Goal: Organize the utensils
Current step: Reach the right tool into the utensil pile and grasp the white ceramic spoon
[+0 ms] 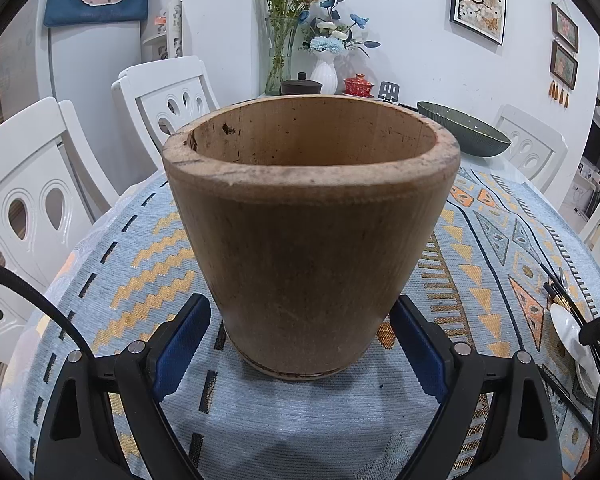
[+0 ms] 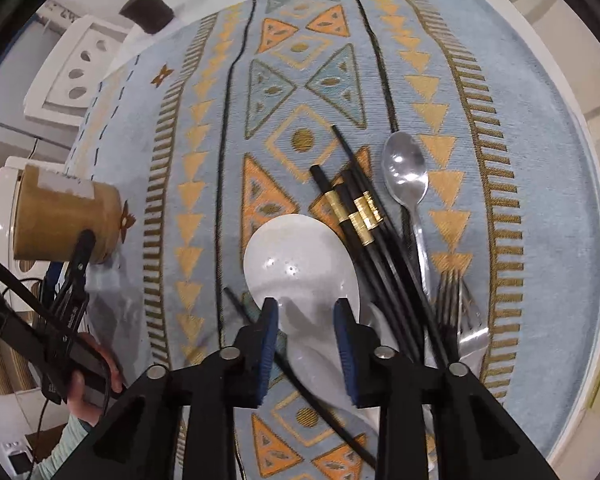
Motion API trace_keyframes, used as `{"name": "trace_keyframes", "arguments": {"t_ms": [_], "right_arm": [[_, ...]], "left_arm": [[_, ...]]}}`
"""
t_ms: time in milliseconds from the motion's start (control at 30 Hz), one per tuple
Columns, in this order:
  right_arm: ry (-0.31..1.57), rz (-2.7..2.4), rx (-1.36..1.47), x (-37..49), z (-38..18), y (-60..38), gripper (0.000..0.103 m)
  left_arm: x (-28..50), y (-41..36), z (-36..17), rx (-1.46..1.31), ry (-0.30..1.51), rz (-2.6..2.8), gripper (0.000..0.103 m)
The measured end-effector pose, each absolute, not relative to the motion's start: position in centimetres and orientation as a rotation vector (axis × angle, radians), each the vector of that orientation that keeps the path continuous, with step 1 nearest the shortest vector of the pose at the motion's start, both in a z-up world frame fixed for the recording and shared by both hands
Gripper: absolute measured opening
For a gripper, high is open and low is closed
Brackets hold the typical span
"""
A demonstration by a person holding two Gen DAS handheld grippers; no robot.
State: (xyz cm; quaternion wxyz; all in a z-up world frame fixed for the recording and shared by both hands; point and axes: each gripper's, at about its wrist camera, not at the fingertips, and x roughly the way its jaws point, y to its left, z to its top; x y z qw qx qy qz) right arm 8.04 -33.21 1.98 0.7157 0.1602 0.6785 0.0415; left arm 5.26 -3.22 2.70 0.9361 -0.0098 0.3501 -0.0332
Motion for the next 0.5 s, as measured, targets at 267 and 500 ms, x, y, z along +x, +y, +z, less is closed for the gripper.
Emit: {"name": "trace_keyframes", "arguments": {"t_ms": [267,500], "right_arm": [[1.528,0.098,0.340,9.2,0.0,-32.6,0.058],[1.513,0.048,0.305,8.9,1.2,-32.1,0.038]], "left_arm": [[5.3,-3.2,2.7,-0.020,0.716,-0.068,0.092],[5.3,-3.2,2.7,-0.020,0.716,-0.068,0.092]]}}
